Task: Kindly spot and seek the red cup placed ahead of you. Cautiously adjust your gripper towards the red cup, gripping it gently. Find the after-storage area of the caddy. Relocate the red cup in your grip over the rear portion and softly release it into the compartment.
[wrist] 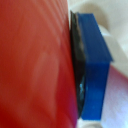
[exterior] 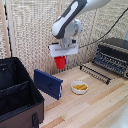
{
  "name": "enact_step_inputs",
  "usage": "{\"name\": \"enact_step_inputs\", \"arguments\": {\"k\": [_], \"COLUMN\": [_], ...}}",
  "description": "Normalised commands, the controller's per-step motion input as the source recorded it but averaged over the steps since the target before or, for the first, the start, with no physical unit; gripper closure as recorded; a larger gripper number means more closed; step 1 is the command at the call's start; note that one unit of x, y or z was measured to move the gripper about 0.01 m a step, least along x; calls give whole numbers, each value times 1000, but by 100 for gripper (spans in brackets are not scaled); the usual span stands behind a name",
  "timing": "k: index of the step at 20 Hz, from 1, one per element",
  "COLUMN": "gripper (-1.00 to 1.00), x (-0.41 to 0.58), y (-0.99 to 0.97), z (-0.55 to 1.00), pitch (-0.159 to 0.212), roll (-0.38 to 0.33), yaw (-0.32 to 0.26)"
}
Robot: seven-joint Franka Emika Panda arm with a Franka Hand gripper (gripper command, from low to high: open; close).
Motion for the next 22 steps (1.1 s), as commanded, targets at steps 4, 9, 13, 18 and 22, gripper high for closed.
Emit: {"name": "enact_step_inputs", "arguments": {"k": [4,9,13,18,22], "gripper": [100,100,100,100,100], "x": [95,95,86,155,219], "y": [660,769,776,786,787], "z": [900,836,827,734,601], "pitch": [24,17,13,22,33], "roll": [60,83,79,72,72], "yaw": [0,0,0,-11,-31]}}
